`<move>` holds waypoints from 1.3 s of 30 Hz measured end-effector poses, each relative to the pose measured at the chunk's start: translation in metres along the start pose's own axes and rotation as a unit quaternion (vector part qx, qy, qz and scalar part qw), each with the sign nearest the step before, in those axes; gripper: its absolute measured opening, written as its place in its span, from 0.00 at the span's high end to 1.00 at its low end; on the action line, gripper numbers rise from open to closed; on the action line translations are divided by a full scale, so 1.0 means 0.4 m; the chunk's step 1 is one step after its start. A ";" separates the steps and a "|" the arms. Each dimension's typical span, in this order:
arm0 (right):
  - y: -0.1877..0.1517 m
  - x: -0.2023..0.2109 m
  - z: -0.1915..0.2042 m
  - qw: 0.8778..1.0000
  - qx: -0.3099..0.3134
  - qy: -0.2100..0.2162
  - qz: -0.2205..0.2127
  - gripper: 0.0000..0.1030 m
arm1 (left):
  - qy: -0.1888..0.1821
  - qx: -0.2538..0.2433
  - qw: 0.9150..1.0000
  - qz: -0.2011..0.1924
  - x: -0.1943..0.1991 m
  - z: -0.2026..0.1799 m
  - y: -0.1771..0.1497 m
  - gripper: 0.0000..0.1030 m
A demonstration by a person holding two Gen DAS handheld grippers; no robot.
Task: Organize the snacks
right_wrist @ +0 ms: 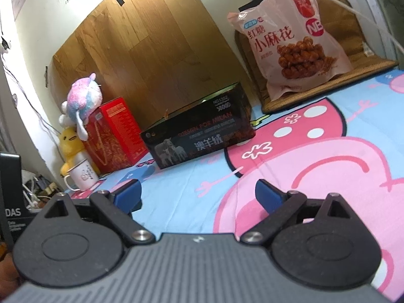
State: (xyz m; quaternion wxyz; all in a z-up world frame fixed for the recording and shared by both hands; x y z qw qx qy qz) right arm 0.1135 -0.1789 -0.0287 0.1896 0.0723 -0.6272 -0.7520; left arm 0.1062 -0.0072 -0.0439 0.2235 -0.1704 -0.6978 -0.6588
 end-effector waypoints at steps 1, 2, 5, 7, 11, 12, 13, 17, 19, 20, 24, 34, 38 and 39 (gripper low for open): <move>0.002 0.002 0.001 1.000 0.000 0.001 -0.005 0.02 | 0.003 -0.006 1.000 -0.004 0.001 -0.002 0.001 0.00; 0.003 0.005 0.003 1.000 0.002 0.003 -0.009 0.00 | 0.007 -0.012 1.000 -0.010 0.004 -0.004 0.002 0.00; 0.006 0.007 0.007 1.000 0.009 -0.001 -0.013 0.00 | 0.013 -0.027 0.999 -0.032 0.015 -0.013 0.005 0.00; 0.004 0.004 0.004 1.000 0.007 -0.004 -0.008 0.00 | 0.013 -0.030 0.998 -0.053 0.026 -0.018 0.012 0.00; 0.005 0.005 -0.007 1.000 -0.002 -0.003 -0.008 0.00 | -0.003 -0.029 0.998 -0.049 0.026 -0.022 0.020 0.00; 0.004 0.006 -0.007 1.000 -0.003 -0.003 -0.009 0.00 | -0.013 -0.028 0.999 -0.037 0.022 -0.024 0.018 0.00; 0.003 0.006 -0.007 1.000 -0.004 -0.003 -0.008 0.00 | -0.020 -0.027 0.999 -0.028 0.018 -0.024 0.016 0.00; 0.002 0.005 -0.005 1.000 0.001 0.000 -0.005 0.00 | -0.022 -0.031 0.999 -0.018 0.016 -0.028 0.003 0.00; 0.001 0.005 -0.005 1.000 0.000 0.001 -0.002 0.00 | -0.024 -0.033 0.999 0.005 0.006 -0.031 -0.008 0.00; 0.001 0.004 -0.005 1.000 0.000 0.001 -0.002 0.00 | -0.026 -0.029 0.999 0.014 0.002 -0.030 -0.012 0.00; 0.001 0.002 -0.007 1.000 0.000 0.001 0.001 0.00 | -0.041 -0.009 0.999 0.023 0.002 -0.019 -0.013 0.00; -0.001 -0.002 -0.006 1.000 -0.001 0.004 0.006 0.00 | -0.073 0.051 0.996 0.005 0.026 0.001 0.022 0.00; -0.001 -0.004 -0.006 1.000 -0.002 0.006 0.008 0.00 | -0.063 0.049 0.997 0.005 0.024 0.008 0.026 0.00; -0.001 -0.004 -0.005 1.000 -0.002 0.007 0.008 0.00 | -0.062 0.044 0.997 0.009 0.023 0.008 0.026 0.00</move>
Point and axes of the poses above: each gripper's, at about its wrist camera, not at the fingertips, and x roughly against the way its jaws point, z to its left, y to its top, the point moved 9 cm from there along -x, roughly the way its jaws point, and after that the axes turned 9 degrees about x, right-handed, at the moved point
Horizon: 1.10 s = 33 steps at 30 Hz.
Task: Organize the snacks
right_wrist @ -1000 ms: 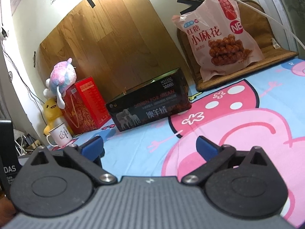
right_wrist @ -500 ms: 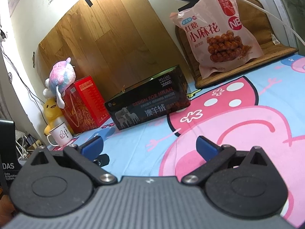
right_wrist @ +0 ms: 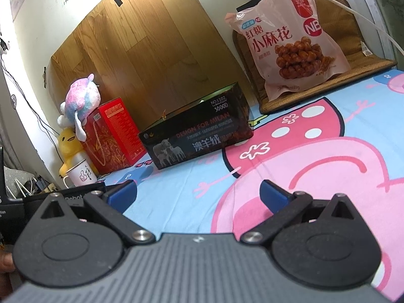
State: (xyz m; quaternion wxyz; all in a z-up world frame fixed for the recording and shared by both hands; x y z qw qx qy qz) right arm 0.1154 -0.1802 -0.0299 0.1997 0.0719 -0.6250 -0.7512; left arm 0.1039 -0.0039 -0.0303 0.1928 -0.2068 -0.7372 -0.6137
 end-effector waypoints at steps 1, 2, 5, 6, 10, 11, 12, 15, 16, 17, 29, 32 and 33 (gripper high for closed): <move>0.000 0.000 0.000 1.000 0.000 0.000 0.000 0.00 | 0.002 -0.005 1.000 0.004 -0.002 0.000 0.000 0.00; 0.000 0.000 0.000 1.000 0.000 0.001 0.000 0.00 | 0.008 -0.011 1.000 0.007 -0.004 0.000 -0.001 0.00; 0.000 -0.001 0.000 1.000 0.000 0.002 0.001 0.00 | 0.029 -0.022 0.999 0.015 -0.013 0.006 -0.003 0.00; 0.000 -0.001 0.000 1.000 0.000 0.002 0.001 0.00 | 0.031 -0.020 0.999 0.019 -0.016 0.009 -0.005 0.00; 0.000 -0.001 0.000 1.000 0.000 0.002 0.002 0.00 | 0.033 -0.012 0.999 0.021 -0.018 0.018 -0.007 0.00; 0.000 -0.001 0.000 1.000 0.000 0.002 0.002 0.00 | 0.036 -0.013 0.999 0.019 -0.017 0.018 -0.008 0.00; 0.000 -0.001 0.000 1.000 0.000 0.002 0.002 0.00 | 0.039 -0.015 0.999 0.017 -0.016 0.019 -0.007 0.00; -0.003 -0.003 0.000 1.000 0.001 0.002 0.003 0.00 | 0.045 -0.014 0.999 0.015 -0.017 0.023 -0.005 0.00; -0.003 -0.003 0.000 1.000 0.001 0.002 0.003 0.00 | 0.046 -0.011 0.999 0.016 -0.019 0.025 -0.005 0.00; -0.003 -0.003 0.000 1.000 0.001 0.002 0.003 0.00 | 0.047 -0.008 0.999 0.018 -0.020 0.027 -0.005 0.00; -0.001 -0.002 0.000 1.000 0.001 0.002 0.003 0.00 | 0.068 -0.015 0.998 0.006 -0.021 0.036 -0.001 0.00; -0.002 -0.002 0.002 1.000 0.002 0.003 0.003 0.00 | 0.072 -0.015 0.997 0.010 -0.025 0.038 -0.004 0.00; -0.002 -0.002 0.002 1.000 0.002 0.003 0.003 0.00 | 0.076 -0.015 0.997 0.011 -0.026 0.040 -0.004 0.00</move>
Point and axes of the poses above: each gripper's, at about its wrist camera, not at the fingertips, and x roughly against the way its jaws point, z to its left, y to its top, the point moved 9 cm from there along -x, roughly the way its jaws point, and after that the axes turned 9 degrees about x, right-handed, at the moved point
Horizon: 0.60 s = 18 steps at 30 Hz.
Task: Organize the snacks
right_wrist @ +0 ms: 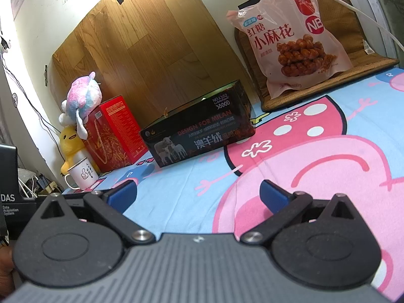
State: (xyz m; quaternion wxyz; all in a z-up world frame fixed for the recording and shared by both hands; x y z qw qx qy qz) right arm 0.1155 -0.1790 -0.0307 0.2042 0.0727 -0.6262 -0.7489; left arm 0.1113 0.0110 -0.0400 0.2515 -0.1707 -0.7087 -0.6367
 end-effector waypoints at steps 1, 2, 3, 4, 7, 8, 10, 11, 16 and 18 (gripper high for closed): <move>0.000 0.000 0.000 1.000 0.000 0.000 0.000 0.00 | 0.003 -0.001 1.000 0.002 -0.002 0.001 -0.001 0.00; 0.000 0.000 0.000 1.000 0.000 0.000 0.000 0.00 | 0.005 -0.001 1.000 0.004 -0.004 0.003 -0.001 0.00; 0.000 0.000 0.000 1.000 0.000 0.000 0.000 0.00 | 0.007 -0.001 1.000 0.007 -0.006 0.005 -0.002 0.00; 0.001 0.000 -0.001 1.000 -0.001 0.000 0.000 0.00 | 0.009 0.001 1.000 0.008 -0.007 0.007 -0.003 0.00; 0.001 0.000 -0.001 1.000 -0.001 0.000 0.000 0.00 | 0.015 0.001 1.000 0.011 -0.009 0.012 -0.003 0.00; 0.001 0.001 -0.001 1.000 -0.001 0.000 0.000 0.00 | 0.016 0.000 1.000 0.012 -0.010 0.013 -0.003 0.00; 0.001 0.002 0.001 1.000 -0.001 0.002 0.000 0.00 | 0.017 -0.001 1.000 0.013 -0.011 0.012 -0.003 0.00; 0.001 0.002 0.001 1.000 -0.001 0.002 0.000 0.00 | 0.019 -0.002 1.000 0.013 -0.011 0.012 -0.003 0.00; 0.000 0.001 0.002 1.000 -0.002 0.002 0.000 0.00 | 0.024 -0.006 1.000 0.014 -0.012 0.010 -0.005 0.00; 0.002 0.002 0.001 1.000 -0.002 0.004 0.000 0.00 | 0.026 -0.007 1.000 0.015 -0.013 0.012 -0.006 0.00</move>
Point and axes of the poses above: each gripper's, at about its wrist camera, not at the fingertips, and x roughly against the way its jaws point, z to its left, y to its top, the point moved 9 cm from there along -x, roughly the way its jaws point, and after that the axes turned 9 degrees about x, right-handed, at the moved point
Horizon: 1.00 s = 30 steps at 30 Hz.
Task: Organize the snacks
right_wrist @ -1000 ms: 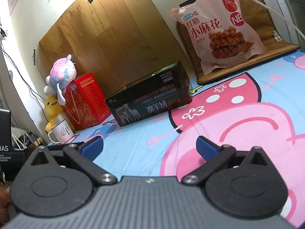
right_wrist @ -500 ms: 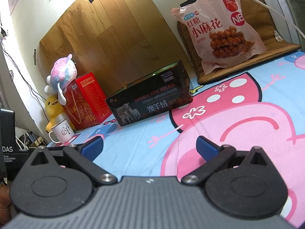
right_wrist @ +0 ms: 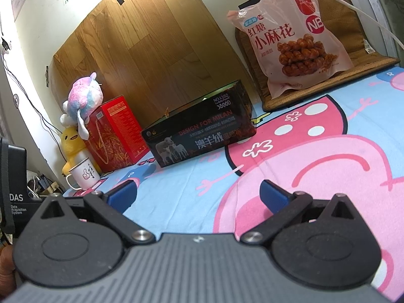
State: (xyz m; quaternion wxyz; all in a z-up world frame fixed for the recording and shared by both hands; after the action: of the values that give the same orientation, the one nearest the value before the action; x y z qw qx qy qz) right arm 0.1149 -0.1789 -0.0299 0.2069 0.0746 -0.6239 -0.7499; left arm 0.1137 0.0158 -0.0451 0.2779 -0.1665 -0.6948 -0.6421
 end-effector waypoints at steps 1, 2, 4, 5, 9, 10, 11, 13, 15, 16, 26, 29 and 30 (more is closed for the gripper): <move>0.000 0.000 0.000 1.000 0.000 0.000 0.000 0.00 | 0.001 -0.001 1.000 0.000 0.000 0.000 0.000 0.00; 0.000 0.000 0.000 1.000 0.000 0.000 0.000 0.00 | 0.002 -0.001 1.000 -0.001 0.000 0.000 0.001 0.00; 0.000 0.000 -0.001 1.000 0.000 0.000 0.000 0.00 | 0.004 -0.004 1.000 -0.004 0.002 0.001 0.002 0.00; -0.001 0.000 0.000 1.000 0.000 0.000 0.000 0.00 | 0.004 -0.006 1.000 -0.006 0.004 0.000 0.004 0.00; -0.001 -0.001 -0.001 1.000 0.000 0.000 0.000 0.00 | 0.009 -0.011 1.000 -0.014 0.012 0.000 0.010 0.00; -0.001 -0.001 0.000 1.000 0.000 0.000 0.000 0.00 | 0.007 -0.010 1.000 -0.016 0.015 0.001 0.012 0.00; -0.001 -0.001 -0.001 1.000 0.000 0.000 0.000 0.00 | 0.006 -0.009 1.000 -0.018 0.017 0.002 0.014 0.00; -0.001 -0.001 0.000 1.000 -0.001 0.000 0.000 0.00 | 0.004 -0.005 1.000 -0.019 0.020 0.004 0.018 0.00; -0.001 -0.001 -0.001 1.000 -0.001 0.000 0.000 0.00 | 0.007 -0.002 1.000 -0.022 0.022 0.008 0.021 0.00; -0.001 -0.001 0.000 1.000 -0.001 0.000 0.000 0.00 | 0.010 0.000 1.000 -0.023 0.023 0.011 0.022 0.00; -0.002 -0.001 -0.001 1.000 -0.002 0.001 0.001 0.00 | 0.034 -0.001 0.999 -0.017 0.016 0.026 0.022 0.00; -0.002 -0.001 -0.001 1.000 -0.002 0.001 0.001 0.00 | 0.036 -0.004 0.999 -0.019 0.019 0.025 0.023 0.00; -0.003 -0.001 0.001 1.000 -0.002 0.001 0.001 0.00 | 0.036 -0.004 0.999 -0.019 0.019 0.024 0.023 0.00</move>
State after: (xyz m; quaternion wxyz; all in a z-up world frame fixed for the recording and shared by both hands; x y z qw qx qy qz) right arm 0.1148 -0.1783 -0.0310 0.2087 0.0744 -0.6219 -0.7511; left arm 0.1114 0.0255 -0.0334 0.2901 -0.1308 -0.6847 -0.6557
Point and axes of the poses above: each gripper's, at about its wrist camera, not at the fingertips, and x roughly against the way its jaws point, z to its left, y to its top, the point moved 9 cm from there along -x, roughly the way its jaws point, and after that the axes turned 9 degrees about x, right-handed, at the moved point
